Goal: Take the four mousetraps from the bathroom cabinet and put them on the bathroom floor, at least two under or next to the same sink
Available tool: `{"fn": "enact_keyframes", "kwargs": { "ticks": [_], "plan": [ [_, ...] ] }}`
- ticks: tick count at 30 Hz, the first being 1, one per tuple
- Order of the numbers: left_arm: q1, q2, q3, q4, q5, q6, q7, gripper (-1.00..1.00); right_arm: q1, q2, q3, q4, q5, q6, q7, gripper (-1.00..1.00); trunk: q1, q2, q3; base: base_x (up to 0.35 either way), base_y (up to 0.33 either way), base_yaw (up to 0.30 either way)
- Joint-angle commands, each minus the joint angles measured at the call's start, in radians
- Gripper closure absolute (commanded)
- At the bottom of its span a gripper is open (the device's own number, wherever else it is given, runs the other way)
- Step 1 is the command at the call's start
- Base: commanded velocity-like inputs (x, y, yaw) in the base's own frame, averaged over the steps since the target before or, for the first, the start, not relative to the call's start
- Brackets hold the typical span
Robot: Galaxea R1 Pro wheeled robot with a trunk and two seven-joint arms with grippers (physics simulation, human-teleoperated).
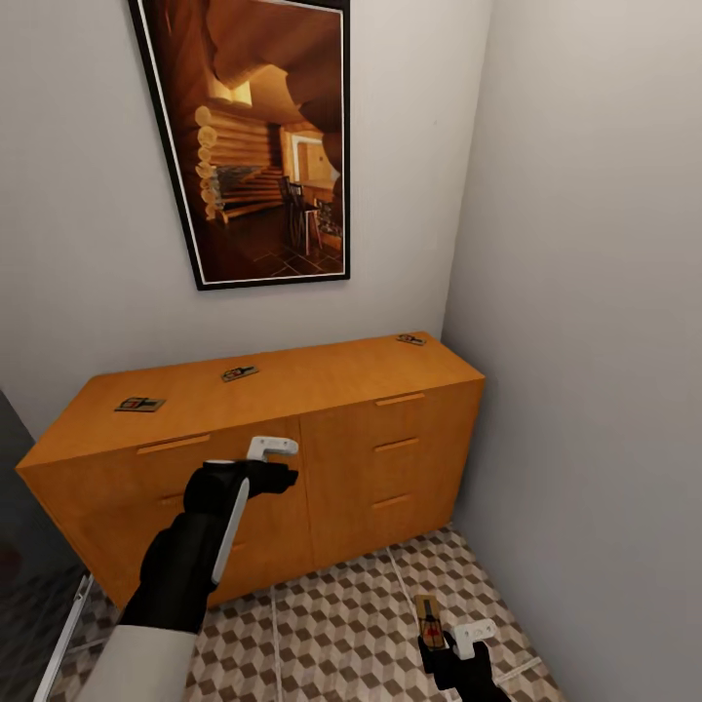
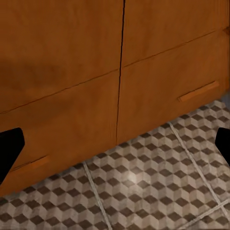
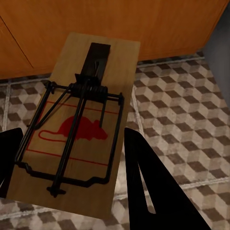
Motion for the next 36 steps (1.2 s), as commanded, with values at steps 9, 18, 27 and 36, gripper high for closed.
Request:
{"fn": "enact_keyframes", "kwargs": {
  "ticks": [9,18,27,36],
  "plan": [
    [-0.001,0.001,-0.045,-0.007,-0.012,0.004,-0.01,-1.0,-0.001,-0.001,0.003,0.001,-0.009,-0.003,0.008,1.0,0.0,-0.001,-0.001,-0.021,0.0,0.0],
    [-0.001,0.004,-0.05,-0.008,-0.013,0.003,-0.01,-1.0,-0.001,-0.002,0.003,0.001,-0.009,-0.003,0.008,1.0,0.0,-0.001,-0.001,-0.279,0.0,0.0],
    [-0.001,0.005,-0.05,-0.006,-0.013,0.003,-0.01,-1.0,-0.001,-0.002,0.003,0.001,-0.009,-0.003,0.008,1.0,0.0,-0.001,-0.001,-0.333,0.0,0.0],
    [-0.001,0.007,-0.048,-0.006,-0.012,0.004,-0.011,-1.0,-0.001,-0.002,0.003,0.001,-0.009,-0.002,0.008,1.0,0.0,-0.001,-0.001,-0.248,0.0,0.0]
  ]
}}
